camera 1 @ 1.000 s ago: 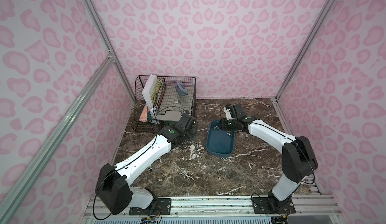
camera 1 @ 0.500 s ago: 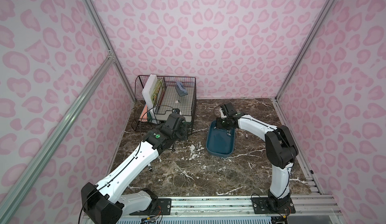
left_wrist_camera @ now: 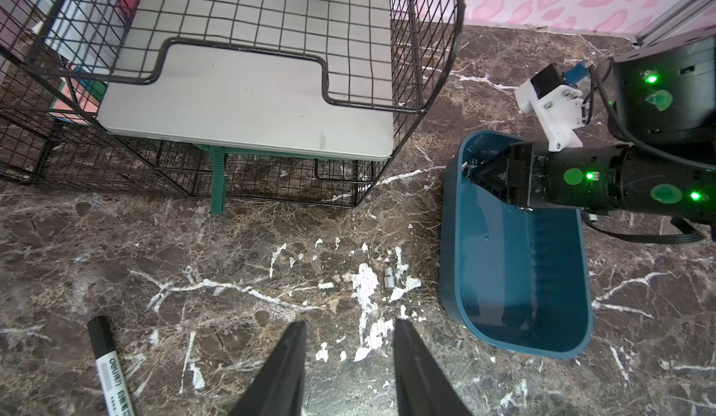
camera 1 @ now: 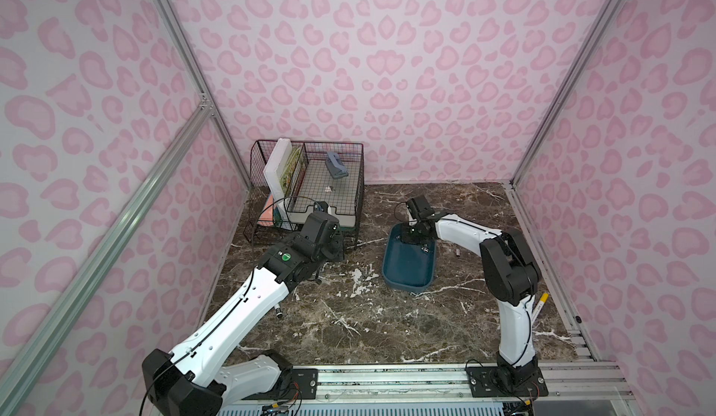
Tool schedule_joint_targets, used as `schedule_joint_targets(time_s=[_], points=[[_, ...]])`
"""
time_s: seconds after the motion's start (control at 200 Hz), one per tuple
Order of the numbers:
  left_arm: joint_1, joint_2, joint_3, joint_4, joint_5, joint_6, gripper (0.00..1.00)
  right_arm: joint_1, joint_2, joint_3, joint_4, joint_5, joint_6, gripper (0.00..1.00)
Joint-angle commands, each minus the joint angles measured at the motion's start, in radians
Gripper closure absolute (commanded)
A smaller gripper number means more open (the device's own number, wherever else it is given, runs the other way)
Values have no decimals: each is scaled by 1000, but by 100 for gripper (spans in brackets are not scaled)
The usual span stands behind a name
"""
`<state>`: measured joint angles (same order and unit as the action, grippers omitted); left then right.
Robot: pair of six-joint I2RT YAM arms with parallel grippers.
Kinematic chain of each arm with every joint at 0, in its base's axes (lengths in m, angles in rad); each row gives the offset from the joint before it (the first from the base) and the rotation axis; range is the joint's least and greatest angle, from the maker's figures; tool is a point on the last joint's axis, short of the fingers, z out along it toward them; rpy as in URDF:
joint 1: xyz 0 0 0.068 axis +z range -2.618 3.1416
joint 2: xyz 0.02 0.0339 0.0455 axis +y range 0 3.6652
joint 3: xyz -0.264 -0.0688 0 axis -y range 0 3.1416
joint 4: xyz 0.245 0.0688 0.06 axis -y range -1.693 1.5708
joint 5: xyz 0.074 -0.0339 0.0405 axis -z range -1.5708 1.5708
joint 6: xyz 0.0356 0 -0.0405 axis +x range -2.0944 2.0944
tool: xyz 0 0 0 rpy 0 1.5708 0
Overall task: Take out the socket from the storage box
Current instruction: Pick up the socket head from the storage box.
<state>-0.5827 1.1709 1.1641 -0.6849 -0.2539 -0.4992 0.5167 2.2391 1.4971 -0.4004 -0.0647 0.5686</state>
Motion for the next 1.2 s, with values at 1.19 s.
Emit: schedule_joint_targets(time_s=[1.19], points=[[0,-7,-12,20,13,-9,58,-1,111,109,-49,61,3,79]])
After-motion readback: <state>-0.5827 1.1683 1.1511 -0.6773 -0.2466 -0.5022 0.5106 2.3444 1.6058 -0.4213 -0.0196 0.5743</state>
